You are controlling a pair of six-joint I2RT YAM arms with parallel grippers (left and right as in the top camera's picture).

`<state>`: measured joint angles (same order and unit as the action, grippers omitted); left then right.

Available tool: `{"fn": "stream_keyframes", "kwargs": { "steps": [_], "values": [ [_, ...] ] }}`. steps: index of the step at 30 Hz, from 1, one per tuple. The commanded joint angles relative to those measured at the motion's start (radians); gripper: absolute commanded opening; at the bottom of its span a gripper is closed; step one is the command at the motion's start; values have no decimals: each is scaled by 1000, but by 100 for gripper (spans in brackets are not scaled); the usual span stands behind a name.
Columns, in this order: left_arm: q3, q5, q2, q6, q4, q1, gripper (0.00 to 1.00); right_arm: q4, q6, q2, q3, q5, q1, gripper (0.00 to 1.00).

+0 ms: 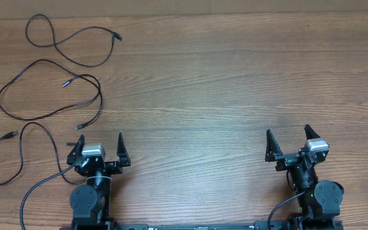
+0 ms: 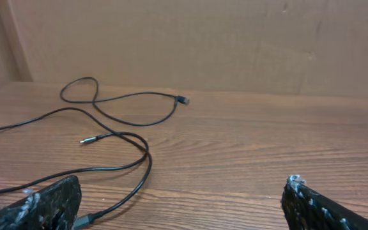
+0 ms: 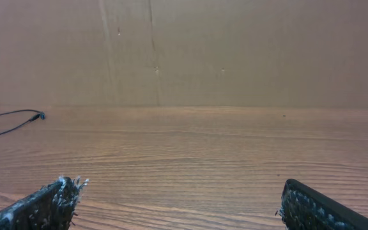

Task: Untangle cables

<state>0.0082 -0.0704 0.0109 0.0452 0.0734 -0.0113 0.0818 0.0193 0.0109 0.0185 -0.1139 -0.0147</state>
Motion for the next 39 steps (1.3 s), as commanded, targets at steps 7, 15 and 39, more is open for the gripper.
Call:
{"fn": "stream_keyframes", "kwargs": {
  "steps": [7,15,39],
  "values": [
    [-3,11,-8,-26,7,4,99,-5,12,-8,-10,8,3,100],
    [-3,11,-8,-46,1,5,99,-5,12,-8,-10,8,3,100],
    [-3,11,-7,-46,1,5,100,-5,12,-8,-10,8,3,100]
  ]
}}
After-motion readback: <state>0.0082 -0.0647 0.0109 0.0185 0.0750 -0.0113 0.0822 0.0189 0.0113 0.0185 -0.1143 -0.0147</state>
